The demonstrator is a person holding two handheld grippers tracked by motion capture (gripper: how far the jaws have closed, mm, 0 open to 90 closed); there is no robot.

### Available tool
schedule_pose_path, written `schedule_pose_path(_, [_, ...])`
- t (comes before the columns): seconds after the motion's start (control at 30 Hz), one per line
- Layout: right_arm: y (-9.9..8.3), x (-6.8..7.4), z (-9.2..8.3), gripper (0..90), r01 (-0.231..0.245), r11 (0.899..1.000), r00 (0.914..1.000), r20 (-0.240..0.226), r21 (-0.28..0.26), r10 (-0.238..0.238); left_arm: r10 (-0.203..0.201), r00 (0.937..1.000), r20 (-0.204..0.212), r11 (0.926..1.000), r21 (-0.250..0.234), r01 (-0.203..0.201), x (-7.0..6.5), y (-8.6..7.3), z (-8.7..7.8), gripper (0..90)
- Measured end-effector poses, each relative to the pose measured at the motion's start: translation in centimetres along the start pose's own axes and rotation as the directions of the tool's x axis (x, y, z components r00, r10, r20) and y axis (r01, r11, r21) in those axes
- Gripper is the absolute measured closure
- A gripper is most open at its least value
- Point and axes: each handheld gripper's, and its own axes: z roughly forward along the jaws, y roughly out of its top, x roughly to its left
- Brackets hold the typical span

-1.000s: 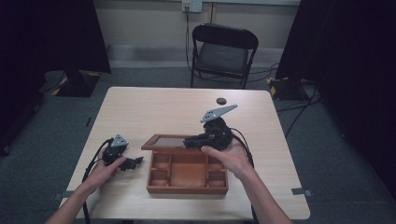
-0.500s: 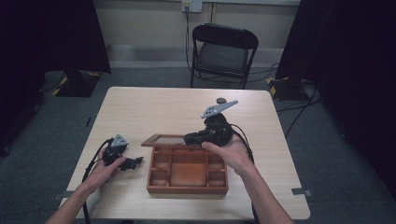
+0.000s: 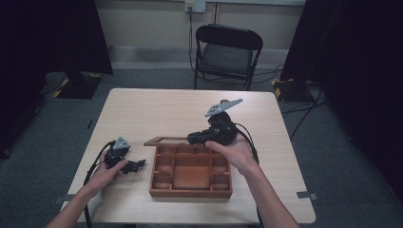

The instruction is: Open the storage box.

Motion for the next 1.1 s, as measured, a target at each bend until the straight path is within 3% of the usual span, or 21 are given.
schedule_pose_path(1.1, [0.8,-1.4,-0.2,82.8,-0.034,0.999,0.9985,-0.042,-0.021,0.033,0.000,1.0000,0.007,1.0000,0.001,0.000,0.0,0.1,0.1,5.2])
